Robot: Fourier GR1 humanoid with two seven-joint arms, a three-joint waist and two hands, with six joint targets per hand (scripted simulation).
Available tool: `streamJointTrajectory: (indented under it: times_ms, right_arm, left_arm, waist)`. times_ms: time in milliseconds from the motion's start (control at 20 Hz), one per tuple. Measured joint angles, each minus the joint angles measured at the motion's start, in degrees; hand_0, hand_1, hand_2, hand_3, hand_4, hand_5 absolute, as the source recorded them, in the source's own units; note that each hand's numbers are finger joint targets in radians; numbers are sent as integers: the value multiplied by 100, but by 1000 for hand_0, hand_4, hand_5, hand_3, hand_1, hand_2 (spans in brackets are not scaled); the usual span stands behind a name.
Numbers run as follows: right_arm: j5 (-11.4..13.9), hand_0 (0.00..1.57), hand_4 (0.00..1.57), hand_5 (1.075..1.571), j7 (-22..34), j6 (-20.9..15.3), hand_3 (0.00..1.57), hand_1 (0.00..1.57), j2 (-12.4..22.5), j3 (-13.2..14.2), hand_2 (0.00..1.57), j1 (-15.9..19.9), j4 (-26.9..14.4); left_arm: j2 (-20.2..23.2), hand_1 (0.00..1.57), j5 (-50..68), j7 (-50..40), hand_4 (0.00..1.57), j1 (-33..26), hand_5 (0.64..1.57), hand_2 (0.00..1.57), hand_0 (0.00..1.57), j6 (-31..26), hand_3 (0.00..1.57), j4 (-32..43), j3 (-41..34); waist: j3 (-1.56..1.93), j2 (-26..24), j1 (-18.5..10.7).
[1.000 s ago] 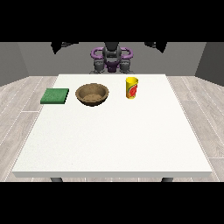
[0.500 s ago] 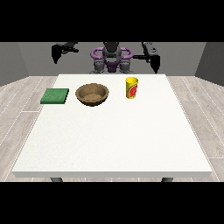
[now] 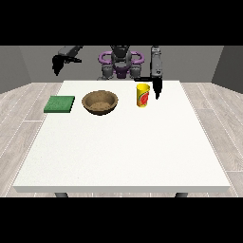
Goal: Pick the cup and pour the ball into the bowl, then pick the bowl and place it on the pad
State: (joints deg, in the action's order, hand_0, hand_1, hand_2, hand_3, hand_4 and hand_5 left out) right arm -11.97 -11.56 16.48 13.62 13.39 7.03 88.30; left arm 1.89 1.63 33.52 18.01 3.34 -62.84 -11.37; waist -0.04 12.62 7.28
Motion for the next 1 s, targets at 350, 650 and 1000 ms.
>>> streamJointTrajectory:
  times_ms: [350,650,1000]
  right_arm:
    - [45,0,0,1571,-196,81,0,0,-29,-20,0,52,-117]
    - [146,0,0,1571,-355,71,0,0,-93,-73,0,98,-236]
    - [0,0,0,1570,-379,278,0,0,179,122,0,335,-400]
  left_arm:
    - [98,0,-1,979,0,550,1520,0,0,144,0,1382,-254]
    - [220,0,26,1539,0,890,1526,0,0,152,0,2309,-375]
    - [212,1299,-325,1941,1428,871,1255,1571,1299,885,1571,2354,-234]
  waist:
    - [0,218,102]
    - [1,292,112]
    - [115,396,272]
